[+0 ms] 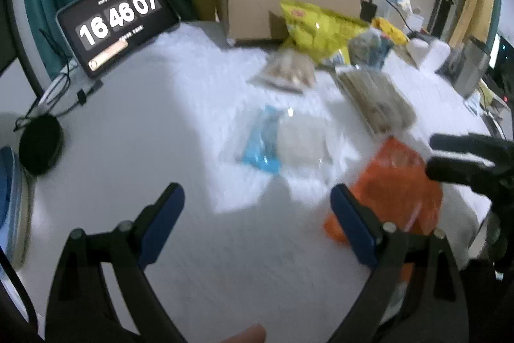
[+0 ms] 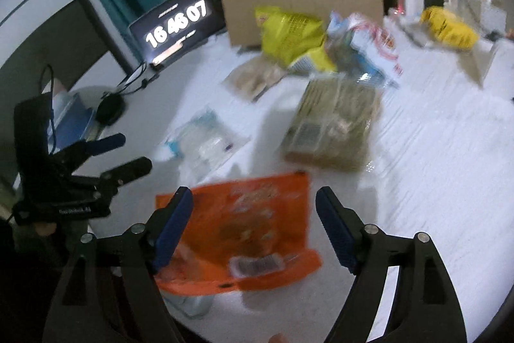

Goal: Organize snacks
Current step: 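Grasp the orange snack bag with the right gripper while the left grasps the clear blue-label pack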

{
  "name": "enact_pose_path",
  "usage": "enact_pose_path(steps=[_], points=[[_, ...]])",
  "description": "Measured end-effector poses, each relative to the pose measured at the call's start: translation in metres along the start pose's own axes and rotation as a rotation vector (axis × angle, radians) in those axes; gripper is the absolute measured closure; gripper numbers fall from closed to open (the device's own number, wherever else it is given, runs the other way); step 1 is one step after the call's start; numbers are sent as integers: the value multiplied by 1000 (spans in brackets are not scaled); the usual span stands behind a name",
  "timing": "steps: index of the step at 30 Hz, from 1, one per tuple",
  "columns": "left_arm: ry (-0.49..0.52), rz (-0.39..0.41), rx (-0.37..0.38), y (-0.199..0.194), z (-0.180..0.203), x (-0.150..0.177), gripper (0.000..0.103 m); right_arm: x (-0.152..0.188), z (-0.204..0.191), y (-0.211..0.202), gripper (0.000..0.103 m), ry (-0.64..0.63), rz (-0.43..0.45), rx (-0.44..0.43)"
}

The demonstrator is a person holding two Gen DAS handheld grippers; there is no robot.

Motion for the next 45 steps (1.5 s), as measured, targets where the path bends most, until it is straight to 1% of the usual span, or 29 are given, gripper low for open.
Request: enact_pose_path(steps=[5, 8, 10, 16, 17, 19, 22, 23, 25, 29, 31, 32, 34, 37, 39, 41, 43, 45], points=[[23, -66, 46, 8, 15, 26, 10, 11, -5, 11, 21, 21, -43, -5], [31, -83, 63, 12, 24, 32, 10, 19, -7, 21, 21, 12, -69, 3], [31, -82, 57, 14, 27, 31, 10, 20, -6, 26, 16, 16, -63, 14], [27, -79, 48, 20, 26, 25, 10, 21, -9, 32, 15, -23, -13, 46], [28, -80, 44, 21, 26, 24, 10, 21, -11, 33, 16, -41, -12, 51], [27, -84, 49, 23, 25, 21, 10, 21, -15, 33, 28, -62, -4, 48], [27, -69, 55, 20, 24, 14, 10, 21, -20, 29, 41, -94, 12, 40], [27, -67, 54, 20, 25, 11, 10, 21, -21, 27, 43, -109, 19, 39], [35, -51, 59, 18, 27, 3, 10, 21, -20, 22, 49, -111, 27, 32], [70, -11, 82, 13, 34, -16, 10, 18, -15, 8, 51, -108, 51, 16], [86, 5, 69, 13, 36, -27, 10, 14, -9, -2, 52, -96, 73, 18], [91, 11, 51, 14, 35, -33, 10, 11, -5, -8, 52, -90, 87, 22], [86, 16, 34, 19, 31, -42, 10, 3, 5, -20, 52, -66, 120, 21], [89, -15, 7, 35, 24, -48, 10, -8, 27, -36, 52, -22, 176, 54], [96, -26, 17, 43, 25, -51, 10, -14, 42, -43, 52, 12, 198, 60], [105, -48, 38, 53, 28, -51, 10, -19, 53, -45, 52, 28, 209, 72], [118, -73, 36, 65, 28, -49, 10, -22, 61, -46, 52, 42, 214, 74], [115, -79, 45, 71, 28, -49, 9, -24, 67, -43, 52, 59, 212, 69]])
Point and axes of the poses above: each gripper's, at about its wrist camera, not at the fingertips, and y roughly the way its jaws point, z to its right, x to its underside, the point moved 7 cm from there along y, roughly the way its jaws point, and after that the axes turned 4 degrees about y, right-handed, at the moved point
